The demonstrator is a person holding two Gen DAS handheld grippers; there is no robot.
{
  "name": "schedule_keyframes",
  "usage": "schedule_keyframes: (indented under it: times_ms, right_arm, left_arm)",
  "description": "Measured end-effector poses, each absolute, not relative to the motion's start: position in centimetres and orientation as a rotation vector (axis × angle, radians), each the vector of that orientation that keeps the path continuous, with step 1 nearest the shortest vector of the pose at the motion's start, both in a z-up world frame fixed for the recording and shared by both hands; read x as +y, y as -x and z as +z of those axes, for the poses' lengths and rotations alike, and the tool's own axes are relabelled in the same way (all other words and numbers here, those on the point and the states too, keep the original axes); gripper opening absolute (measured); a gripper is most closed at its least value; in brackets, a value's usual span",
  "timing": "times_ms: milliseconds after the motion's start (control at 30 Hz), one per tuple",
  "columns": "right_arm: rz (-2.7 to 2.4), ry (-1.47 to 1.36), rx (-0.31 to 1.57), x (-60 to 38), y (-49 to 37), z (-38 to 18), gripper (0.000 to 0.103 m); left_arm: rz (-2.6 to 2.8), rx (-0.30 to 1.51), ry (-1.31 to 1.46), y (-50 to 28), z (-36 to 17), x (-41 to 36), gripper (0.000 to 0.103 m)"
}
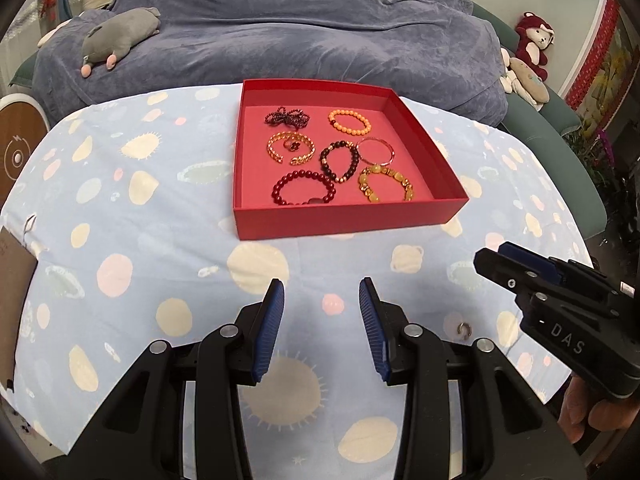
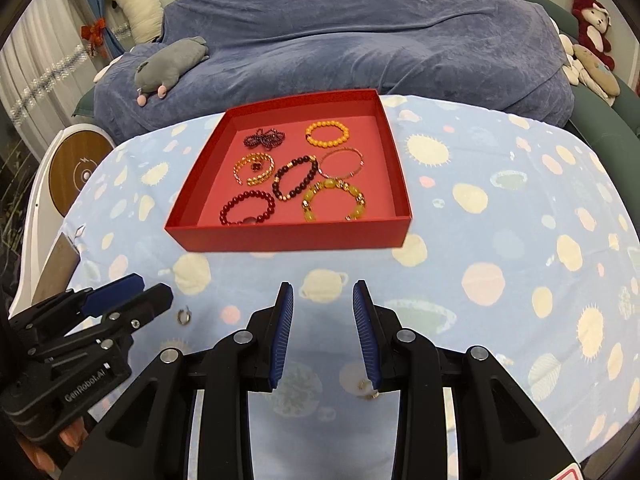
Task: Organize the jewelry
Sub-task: 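Move both tools out of the box toward the gold hoop earrings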
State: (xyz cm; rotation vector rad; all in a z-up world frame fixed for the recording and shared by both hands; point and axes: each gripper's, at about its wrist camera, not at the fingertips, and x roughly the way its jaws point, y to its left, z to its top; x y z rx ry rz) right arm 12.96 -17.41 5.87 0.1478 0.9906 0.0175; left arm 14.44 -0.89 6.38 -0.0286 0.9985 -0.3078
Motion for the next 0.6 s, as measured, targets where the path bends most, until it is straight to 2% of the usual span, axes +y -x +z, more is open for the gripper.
schedule_keyframes:
  times_ms: [600]
  right_arm:
    - [-0.057,-0.174,1.091,-20.0,-6.3,0.7,0.032]
  left_arm:
    - [-0.214,1.024,0.028,-9.0,3.2,2.0,0.037]
